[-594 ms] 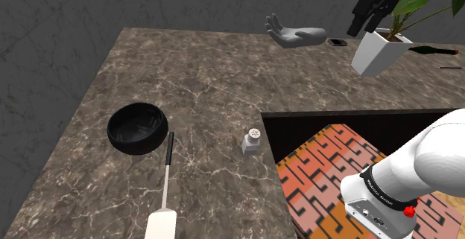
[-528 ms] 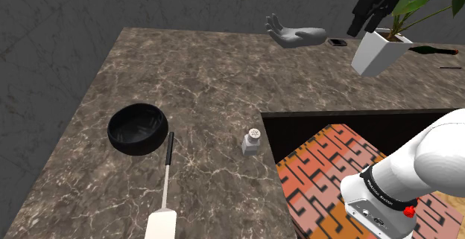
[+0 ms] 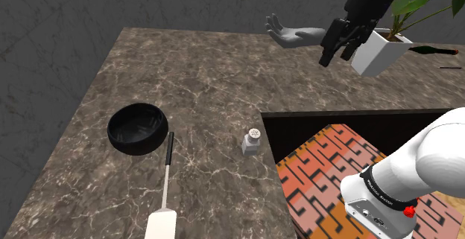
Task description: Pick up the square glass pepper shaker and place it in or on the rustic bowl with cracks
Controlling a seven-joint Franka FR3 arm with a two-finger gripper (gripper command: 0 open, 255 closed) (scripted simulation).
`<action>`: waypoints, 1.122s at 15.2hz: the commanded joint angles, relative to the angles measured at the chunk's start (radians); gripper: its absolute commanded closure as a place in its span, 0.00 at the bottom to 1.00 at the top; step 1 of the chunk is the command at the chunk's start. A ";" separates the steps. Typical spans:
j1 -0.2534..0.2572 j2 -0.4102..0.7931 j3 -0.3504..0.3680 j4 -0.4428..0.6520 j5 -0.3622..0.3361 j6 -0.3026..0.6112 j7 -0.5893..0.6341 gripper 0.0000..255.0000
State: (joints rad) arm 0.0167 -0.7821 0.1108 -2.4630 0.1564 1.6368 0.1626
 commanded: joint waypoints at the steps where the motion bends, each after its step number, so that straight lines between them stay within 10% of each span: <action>1: 0.013 0.002 0.042 -0.031 0.031 0.036 0.050 0.00; 17: 0.085 0.296 0.436 -0.103 0.228 0.440 0.448 0.00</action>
State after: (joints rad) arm 0.1007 -0.5214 0.5161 -2.5767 0.3781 2.0466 0.5766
